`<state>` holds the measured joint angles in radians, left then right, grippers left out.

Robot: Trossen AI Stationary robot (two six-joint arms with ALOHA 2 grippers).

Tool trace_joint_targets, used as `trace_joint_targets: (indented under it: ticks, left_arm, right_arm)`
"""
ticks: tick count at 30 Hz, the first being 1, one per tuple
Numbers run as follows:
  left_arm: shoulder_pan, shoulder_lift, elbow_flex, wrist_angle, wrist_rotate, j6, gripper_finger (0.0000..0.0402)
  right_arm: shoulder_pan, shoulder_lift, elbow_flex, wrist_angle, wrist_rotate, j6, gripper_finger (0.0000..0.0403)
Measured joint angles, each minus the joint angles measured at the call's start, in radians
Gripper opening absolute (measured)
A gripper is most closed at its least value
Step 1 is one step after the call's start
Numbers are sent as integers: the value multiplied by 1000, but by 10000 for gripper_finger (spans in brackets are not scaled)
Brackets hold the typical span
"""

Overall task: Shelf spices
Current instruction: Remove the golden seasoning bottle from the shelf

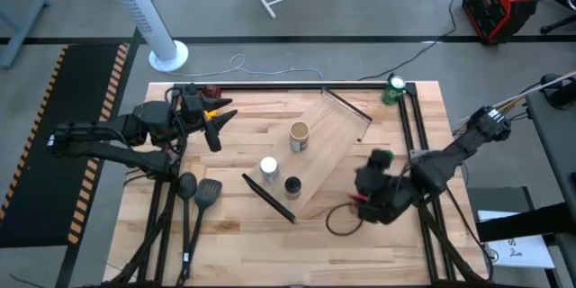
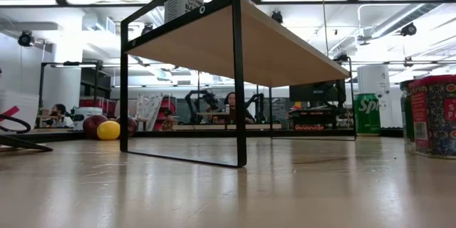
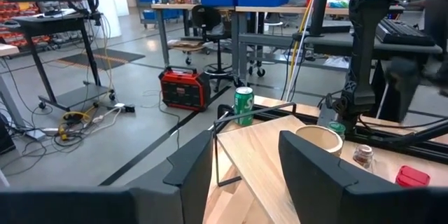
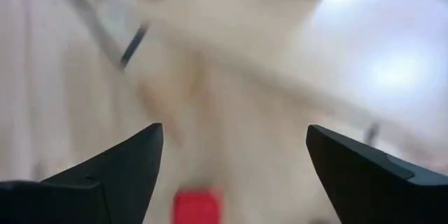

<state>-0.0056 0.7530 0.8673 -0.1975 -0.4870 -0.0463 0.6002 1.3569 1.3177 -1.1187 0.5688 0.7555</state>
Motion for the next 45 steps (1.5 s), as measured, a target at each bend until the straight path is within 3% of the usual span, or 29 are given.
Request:
trace_joint_targets:
  ticks: [4,9,14,23,29,38,45]
  left_arm:
    - [0,4,0,6,0,-5,154]
    - [0,16,0,5,4,-6,164]
    - [0,39,0,4,88,-6,173]
    - [0,93,0,27,101,11,180]
    - [9,185,0,65,28,12,177]
    - [51,354,0,176,6,15,163]
    - [63,445,0,254,6,38,160]
  right_arm:
    - [-99,12,74,6,92,-99,321]
    - [-235,11,86,108,99,-262,320]
    - [-376,20,82,202,-31,-413,331]
    - [-563,36,79,336,-227,-580,344]
    - [-615,54,79,399,-311,-630,344]
    - [-627,111,79,429,-391,-669,344]
    - [-639,139,79,463,-394,-701,344]
